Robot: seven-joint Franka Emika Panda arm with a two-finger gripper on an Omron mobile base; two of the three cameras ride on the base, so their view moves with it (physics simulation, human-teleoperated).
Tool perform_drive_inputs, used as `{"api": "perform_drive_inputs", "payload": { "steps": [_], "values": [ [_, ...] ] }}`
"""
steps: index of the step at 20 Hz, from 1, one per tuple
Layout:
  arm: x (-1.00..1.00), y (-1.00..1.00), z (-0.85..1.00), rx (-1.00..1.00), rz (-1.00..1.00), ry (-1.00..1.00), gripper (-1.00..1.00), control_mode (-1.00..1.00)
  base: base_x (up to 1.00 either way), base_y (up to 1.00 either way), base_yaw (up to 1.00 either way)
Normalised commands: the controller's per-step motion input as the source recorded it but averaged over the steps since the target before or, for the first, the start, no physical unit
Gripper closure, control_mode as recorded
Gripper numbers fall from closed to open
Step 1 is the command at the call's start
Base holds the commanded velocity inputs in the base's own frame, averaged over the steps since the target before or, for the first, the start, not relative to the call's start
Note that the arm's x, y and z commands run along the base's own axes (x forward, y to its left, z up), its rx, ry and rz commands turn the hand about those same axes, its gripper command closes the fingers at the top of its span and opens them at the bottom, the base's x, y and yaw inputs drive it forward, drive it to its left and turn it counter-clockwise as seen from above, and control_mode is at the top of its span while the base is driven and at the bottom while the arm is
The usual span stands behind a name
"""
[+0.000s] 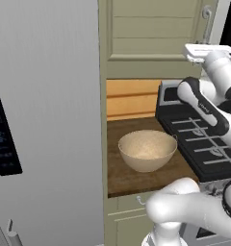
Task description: Open the cabinet, pick up the bread from the cabinet and place it in the basket. Then move the basket to the dining counter.
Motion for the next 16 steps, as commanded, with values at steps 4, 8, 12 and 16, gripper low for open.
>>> {"api": "perform_drive_inputs", "payload": {
  "steps": [4, 8, 12, 16],
  "values": [
    [-0.99, 0.13, 0.41, 0.0, 0.0, 0.17, 1.0, -1.0, 0.0, 0.0, 0.0],
    [-1.0, 0.19, 0.33, 0.0, 0.0, 0.17, 1.0, -1.0, 0.0, 0.0, 0.0],
    [-1.0, 0.37, 0.21, -0.02, -0.01, 0.16, 1.0, -1.0, 0.0, 0.0, 0.0],
    [-1.0, 0.34, 0.19, -0.02, 0.0, 0.08, 1.0, -1.0, 0.0, 0.0, 0.0]
  ]
}}
